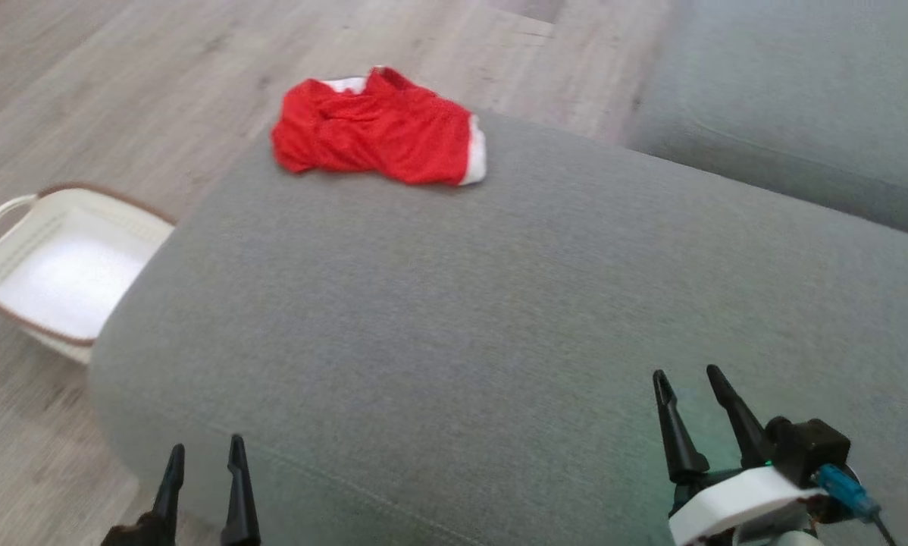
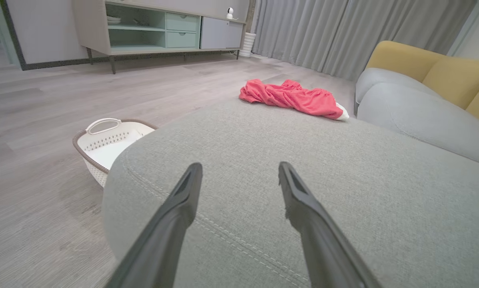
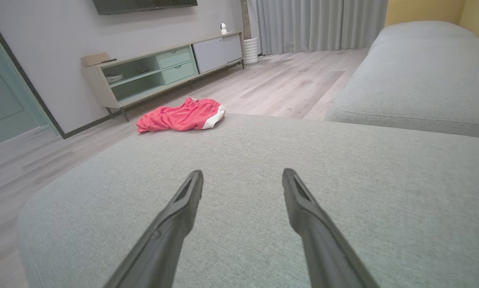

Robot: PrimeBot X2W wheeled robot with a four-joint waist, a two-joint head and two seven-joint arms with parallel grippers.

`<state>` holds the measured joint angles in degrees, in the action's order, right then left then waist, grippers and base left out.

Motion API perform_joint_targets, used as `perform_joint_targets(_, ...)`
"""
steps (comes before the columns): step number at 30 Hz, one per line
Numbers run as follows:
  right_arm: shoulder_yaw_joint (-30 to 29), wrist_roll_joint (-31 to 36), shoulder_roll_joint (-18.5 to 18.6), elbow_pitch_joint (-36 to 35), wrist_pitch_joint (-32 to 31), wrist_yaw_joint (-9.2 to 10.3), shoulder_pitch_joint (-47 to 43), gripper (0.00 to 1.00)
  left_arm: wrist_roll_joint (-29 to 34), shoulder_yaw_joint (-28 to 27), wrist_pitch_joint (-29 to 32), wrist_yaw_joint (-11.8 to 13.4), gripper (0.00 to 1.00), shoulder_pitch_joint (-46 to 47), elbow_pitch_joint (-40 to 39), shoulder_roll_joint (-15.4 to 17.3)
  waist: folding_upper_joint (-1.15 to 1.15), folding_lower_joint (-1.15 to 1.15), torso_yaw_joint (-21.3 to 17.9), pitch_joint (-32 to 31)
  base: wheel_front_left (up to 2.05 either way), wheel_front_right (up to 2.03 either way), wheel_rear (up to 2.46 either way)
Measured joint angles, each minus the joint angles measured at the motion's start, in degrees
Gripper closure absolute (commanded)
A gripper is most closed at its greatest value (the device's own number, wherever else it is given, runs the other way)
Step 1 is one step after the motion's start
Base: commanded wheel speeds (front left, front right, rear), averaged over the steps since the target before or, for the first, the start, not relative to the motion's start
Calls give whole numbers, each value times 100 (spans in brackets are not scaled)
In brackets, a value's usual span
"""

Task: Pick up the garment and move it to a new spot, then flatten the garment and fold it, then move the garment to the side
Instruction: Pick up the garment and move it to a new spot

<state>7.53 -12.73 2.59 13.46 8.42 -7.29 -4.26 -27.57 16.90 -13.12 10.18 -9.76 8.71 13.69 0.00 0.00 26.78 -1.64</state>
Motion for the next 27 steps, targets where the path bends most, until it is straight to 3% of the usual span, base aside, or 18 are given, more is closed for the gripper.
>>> perform_joint_targets(5, 146, -36, -2, 9, 9, 0, 14, 0, 0, -32, 0, 64, 0, -33, -171, 44, 0, 0, 240, -24, 0, 0, 0)
perform_joint_targets(14, 74, 49, -2, -133, 7, 0, 16, 0, -90, -370, -7, 143, 0, -35, -550, 204, 0, 0, 173, 92, 0, 0, 0)
perform_joint_targets(20, -191, 366, -2, -610, -141, 0, 215, 0, -87, -914, 187, 140, 0, 620, -1145, 922, 0, 0, -118, 408, 0, 0, 0)
perform_joint_targets(23, -293, 528, -1, -918, -249, 0, 471, 0, -29, -1156, 464, 33, 0, 1519, -1394, 1361, 0, 0, -311, 612, 0, 0, 0)
perform_joint_targets(27, -322, 705, 0, -1251, -420, 0, 768, 0, -219, -1436, 815, -124, 0, 2900, -1463, 1713, 0, 1, -601, 925, 0, 0, 0)
